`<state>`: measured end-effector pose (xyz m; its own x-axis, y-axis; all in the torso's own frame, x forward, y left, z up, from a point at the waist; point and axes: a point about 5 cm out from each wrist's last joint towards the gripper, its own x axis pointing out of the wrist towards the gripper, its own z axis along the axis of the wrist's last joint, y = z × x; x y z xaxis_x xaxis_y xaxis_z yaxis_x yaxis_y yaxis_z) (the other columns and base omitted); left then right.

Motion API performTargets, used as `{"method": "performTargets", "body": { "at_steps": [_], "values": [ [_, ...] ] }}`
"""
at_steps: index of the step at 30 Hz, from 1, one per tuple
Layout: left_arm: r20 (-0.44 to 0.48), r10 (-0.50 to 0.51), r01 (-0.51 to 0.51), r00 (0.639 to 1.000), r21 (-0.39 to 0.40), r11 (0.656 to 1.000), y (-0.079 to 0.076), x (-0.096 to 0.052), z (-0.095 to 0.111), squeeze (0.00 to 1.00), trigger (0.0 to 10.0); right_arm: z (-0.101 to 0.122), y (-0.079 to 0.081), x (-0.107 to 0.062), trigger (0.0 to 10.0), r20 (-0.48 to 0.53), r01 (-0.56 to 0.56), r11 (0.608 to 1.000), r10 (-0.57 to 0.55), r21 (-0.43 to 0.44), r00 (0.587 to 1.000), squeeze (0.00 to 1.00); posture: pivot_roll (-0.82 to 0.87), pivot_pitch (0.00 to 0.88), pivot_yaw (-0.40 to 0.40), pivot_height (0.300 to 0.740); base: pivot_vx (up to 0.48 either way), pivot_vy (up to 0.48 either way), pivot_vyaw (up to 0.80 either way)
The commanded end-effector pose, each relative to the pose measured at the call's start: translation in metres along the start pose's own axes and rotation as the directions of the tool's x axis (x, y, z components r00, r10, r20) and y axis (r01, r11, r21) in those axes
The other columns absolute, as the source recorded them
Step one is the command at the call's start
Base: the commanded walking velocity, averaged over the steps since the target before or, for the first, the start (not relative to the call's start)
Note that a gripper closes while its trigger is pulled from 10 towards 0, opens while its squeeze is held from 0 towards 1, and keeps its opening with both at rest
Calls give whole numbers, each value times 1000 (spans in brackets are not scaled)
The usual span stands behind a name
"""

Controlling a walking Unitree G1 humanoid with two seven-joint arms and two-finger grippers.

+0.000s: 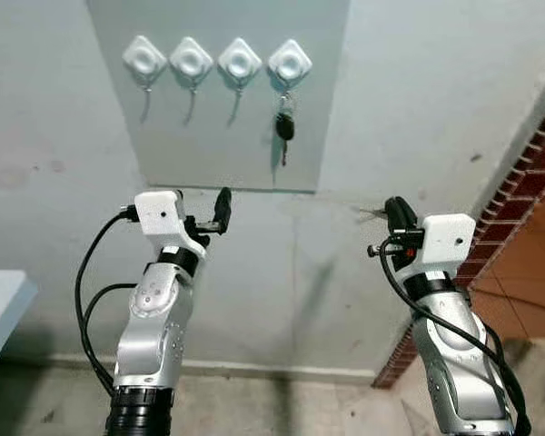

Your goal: Hang keys on a hook

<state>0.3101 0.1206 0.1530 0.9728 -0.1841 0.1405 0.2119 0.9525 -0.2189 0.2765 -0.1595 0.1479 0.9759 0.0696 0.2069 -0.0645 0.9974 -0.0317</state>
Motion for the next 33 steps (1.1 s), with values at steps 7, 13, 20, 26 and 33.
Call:
{"method": "performTargets", "body": {
  "at_steps": [7, 13, 20, 26, 33],
  "values": [
    [11, 6, -6, 1000, 24, 1000, 6, 1, 5, 0, 10000, 8, 3, 2, 10000, 37, -6, 1000, 6, 5, 999, 0, -51, 4, 4, 740, 0, 389, 0],
    [10, 10, -10, 1000, 32, 999, 5, 3, 7, 0, 10000, 9, 3, 2, 10000, 36, -9, 1000, 8, 5, 999, 0, -51, 7, 3, 740, 0, 0, 0],
    [3, -10, 10, 1000, 83, 997, 2, 7, 9, 0, 10000, 9, 4, 6, 10000, 38, -22, 1000, 22, 3, 999, 0, -48, 20, 2, 740, 0, 0, 0],
    [-6, -1, 2, 1000, 95, 996, 5, 6, 8, 0, 10000, 10, 4, 6, 10000, 39, -21, 1000, 21, 3, 999, 0, -45, 27, 2, 740, 0, 0, 0],
    [-1, -2, 3, 1000, 60, 998, 5, 6, 9, 0, 10000, 9, 4, 6, 10000, 38, -18, 1000, 18, 4, 999, 0, -47, 31, 4, 740, 0, -274, 0]
  ]
}}
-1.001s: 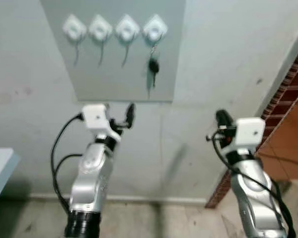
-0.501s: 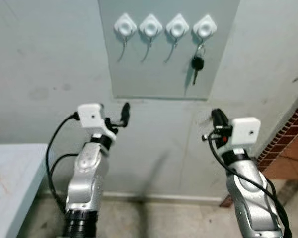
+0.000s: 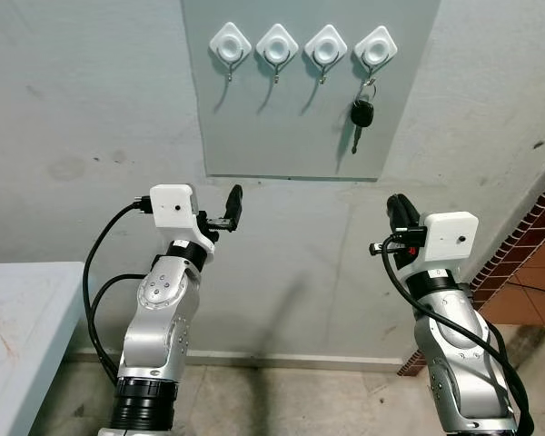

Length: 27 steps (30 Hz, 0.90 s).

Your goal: Hang keys on a hook

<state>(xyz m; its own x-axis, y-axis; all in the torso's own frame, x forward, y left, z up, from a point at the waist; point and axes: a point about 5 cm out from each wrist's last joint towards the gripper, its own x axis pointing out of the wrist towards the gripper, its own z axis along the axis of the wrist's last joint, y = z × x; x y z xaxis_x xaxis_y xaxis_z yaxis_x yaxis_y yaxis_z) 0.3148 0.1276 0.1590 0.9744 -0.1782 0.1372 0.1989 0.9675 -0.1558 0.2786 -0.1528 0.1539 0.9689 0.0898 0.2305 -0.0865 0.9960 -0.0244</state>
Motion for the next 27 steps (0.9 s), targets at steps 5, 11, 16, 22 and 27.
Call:
{"method": "performTargets", "body": {
  "at_steps": [5, 11, 16, 22, 27],
  "values": [
    [13, -3, 3, 1000, -1, 1000, -2, 3, 4, 0, 10000, 4, -3, 2, 10000, 13, 4, 1000, -4, -8, 1000, 0, -48, 30, 4, 740, 0, 0, 0],
    [16, -2, 2, 1000, -3, 1000, -2, 2, 4, 0, 10000, 3, -3, 3, 10000, 11, 0, 1000, 0, -8, 1000, 0, -48, 29, 3, 740, 0, 0, 0],
    [23, -16, 16, 1000, 7, 1000, -4, 3, 6, 0, 10000, 3, -2, 3, 10000, 7, -18, 1000, 18, -8, 1000, 0, -48, 26, 1, 740, 0, 0, 0],
    [34, -57, 56, 998, 28, 998, -8, 6, 10, 0, 10000, 5, 0, 8, 10000, 22, -48, 999, 48, -17, 999, 0, -46, 26, 0, 740, 0, 0, 0],
    [42, -110, 108, 993, 62, 992, -12, 12, 16, 0, 10000, 13, -3, 18, 10000, 53, -76, 996, 78, -41, 995, 0, -48, 26, 1, 740, 0, 0, 0]
  ]
}}
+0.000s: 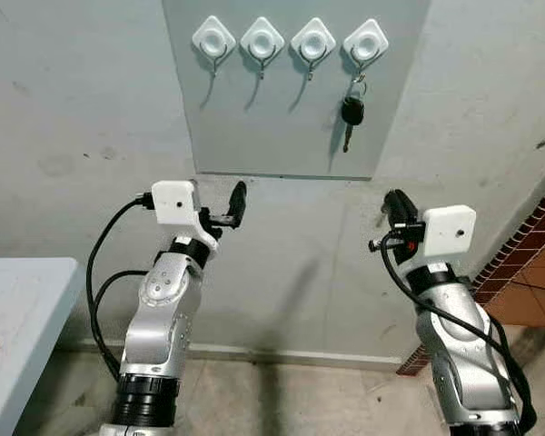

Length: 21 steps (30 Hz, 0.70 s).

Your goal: Hang keys on a hook

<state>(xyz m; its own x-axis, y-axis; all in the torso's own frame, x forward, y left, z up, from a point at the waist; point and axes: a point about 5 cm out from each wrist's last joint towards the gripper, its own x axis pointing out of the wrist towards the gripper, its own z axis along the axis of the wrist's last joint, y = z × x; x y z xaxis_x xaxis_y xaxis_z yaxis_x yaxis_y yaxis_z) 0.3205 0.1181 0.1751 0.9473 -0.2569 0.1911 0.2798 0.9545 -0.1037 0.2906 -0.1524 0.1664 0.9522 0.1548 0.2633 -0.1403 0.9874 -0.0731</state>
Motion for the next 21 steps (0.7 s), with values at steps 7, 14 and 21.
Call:
{"method": "performTargets", "body": {
  "at_steps": [7, 14, 21],
  "values": [
    [29, -76, 75, 997, 43, 996, -7, 8, 10, 0, 10000, 13, -7, 17, 10000, 61, -20, 999, 21, -25, 998, 0, -52, 22, 4, 740, 0, 0, 0],
    [45, -99, 97, 994, 43, 994, -12, 11, 14, 0, 10000, 23, -4, 28, 10000, 102, -32, 999, 33, -16, 994, 0, -51, 15, 3, 740, 0, 0, 0],
    [58, -133, 130, 989, 54, 990, -19, 8, 17, 0, 10000, 31, 1, 33, 10000, 137, -72, 997, 71, 5, 988, 0, -45, 24, -1, 740, 0, 0, 0]
  ]
}}
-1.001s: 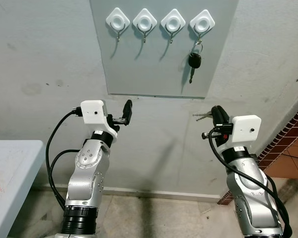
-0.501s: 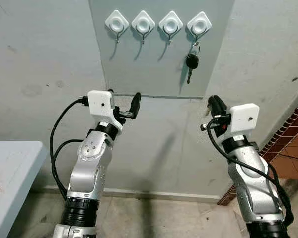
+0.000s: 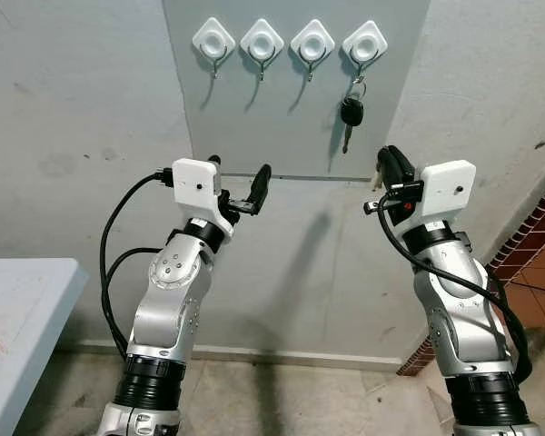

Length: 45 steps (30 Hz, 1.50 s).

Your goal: Hang keys on a hook

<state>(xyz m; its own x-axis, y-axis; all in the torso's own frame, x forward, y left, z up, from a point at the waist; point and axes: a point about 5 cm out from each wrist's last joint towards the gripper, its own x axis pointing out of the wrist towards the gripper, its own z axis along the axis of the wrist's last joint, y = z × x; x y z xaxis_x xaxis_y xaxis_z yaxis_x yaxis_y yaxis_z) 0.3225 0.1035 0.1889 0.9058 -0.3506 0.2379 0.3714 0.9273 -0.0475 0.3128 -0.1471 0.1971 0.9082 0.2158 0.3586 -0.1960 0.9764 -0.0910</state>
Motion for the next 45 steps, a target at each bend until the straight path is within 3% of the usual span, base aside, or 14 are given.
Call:
{"method": "performTargets", "body": {
  "at_steps": [1, 18, 26, 45],
  "values": [
    [21, -29, 29, 999, 16, 999, -5, 1, 6, 0, 10000, 7, 2, 5, 10000, 36, -19, 1000, 18, 13, 999, 0, -43, 26, -2, 740, 0, 0, 0],
    [53, -80, 79, 995, 25, 997, -15, 3, 15, 0, 10000, 28, 20, 17, 10000, 129, -135, 988, 124, 79, 984, 0, -32, 41, -17, 740, 0, 0, 0],
    [66, -96, 94, 993, 35, 995, -18, 3, 20, 0, 10000, 46, 37, 28, 10000, 206, -280, 950, 248, 141, 947, 0, -25, 51, -26, 740, 0, 0, 0],
    [96, -115, 110, 989, 55, 992, -19, 9, 33, 0, 10000, 66, 46, 47, 10000, 292, -349, 918, 287, 189, 912, 0, -20, 60, -31, 740, 0, 0, 0]
  ]
}}
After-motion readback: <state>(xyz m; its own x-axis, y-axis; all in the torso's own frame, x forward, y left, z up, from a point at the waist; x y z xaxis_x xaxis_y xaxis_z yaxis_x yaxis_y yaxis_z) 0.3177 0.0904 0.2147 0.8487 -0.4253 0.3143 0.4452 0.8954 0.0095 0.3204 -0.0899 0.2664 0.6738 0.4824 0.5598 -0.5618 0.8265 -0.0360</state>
